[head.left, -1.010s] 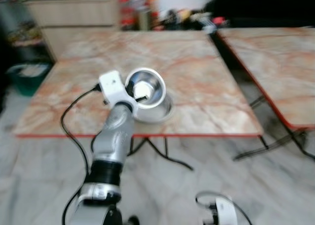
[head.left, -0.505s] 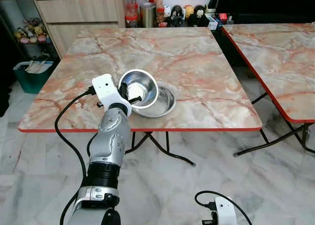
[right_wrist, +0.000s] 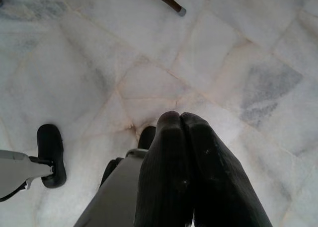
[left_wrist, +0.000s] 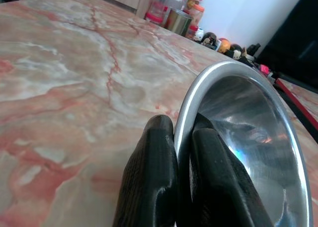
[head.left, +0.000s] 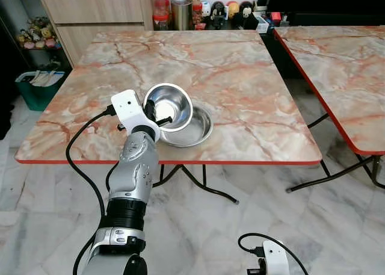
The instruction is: Setting the table
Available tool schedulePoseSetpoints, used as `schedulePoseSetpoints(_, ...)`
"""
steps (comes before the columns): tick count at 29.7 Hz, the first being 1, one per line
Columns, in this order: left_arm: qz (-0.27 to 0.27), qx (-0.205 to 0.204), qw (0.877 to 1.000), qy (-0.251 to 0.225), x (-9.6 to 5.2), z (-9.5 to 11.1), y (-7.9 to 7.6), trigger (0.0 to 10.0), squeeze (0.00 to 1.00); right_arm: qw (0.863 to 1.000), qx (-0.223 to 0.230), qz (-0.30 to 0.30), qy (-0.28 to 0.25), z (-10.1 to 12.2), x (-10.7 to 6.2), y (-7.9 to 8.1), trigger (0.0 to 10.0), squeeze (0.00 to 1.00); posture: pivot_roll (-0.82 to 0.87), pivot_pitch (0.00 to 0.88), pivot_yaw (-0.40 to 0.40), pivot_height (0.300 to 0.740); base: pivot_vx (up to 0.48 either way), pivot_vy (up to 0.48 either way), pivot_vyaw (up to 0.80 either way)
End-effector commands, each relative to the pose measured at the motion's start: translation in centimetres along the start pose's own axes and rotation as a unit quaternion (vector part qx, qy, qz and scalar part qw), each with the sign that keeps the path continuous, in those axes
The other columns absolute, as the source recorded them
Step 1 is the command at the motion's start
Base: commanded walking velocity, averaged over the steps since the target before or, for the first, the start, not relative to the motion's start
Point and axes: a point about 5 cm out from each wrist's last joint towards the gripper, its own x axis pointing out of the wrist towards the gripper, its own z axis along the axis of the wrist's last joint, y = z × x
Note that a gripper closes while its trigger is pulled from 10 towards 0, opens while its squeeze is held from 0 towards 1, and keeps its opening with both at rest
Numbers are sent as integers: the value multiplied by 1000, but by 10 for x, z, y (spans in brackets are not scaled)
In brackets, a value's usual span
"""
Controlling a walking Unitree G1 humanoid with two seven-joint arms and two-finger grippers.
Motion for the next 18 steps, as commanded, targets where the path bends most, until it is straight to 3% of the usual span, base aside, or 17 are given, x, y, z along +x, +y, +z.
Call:
schedulePoseSetpoints(1, -7, 4, 1000, -8, 3, 5, -4, 10000, 0, 1000, 4, -2, 1, -1, 0, -1, 10000, 0, 3, 61, -9, 740, 266, 0, 0)
schedulePoseSetpoints(7, -8, 5, 1000, -10, 3, 5, -3, 10000, 0, 1000, -20, 4, -4, 0, 0, 0, 10000, 0, -1, 51, -9, 740, 268, 0, 89)
schedulePoseSetpoints(10, -8, 8, 1000, -10, 3, 6, -2, 10000, 0, 1000, 6, 0, -2, 0, 0, -1, 10000, 0, -1, 47, -10, 740, 270, 0, 375)
schedulePoseSetpoints(18, -5, 8, 1000, -12, 3, 6, -1, 10000, 0, 1000, 1, 0, -2, 0, 0, -2, 10000, 0, 1, 53, -13, 740, 270, 0, 0)
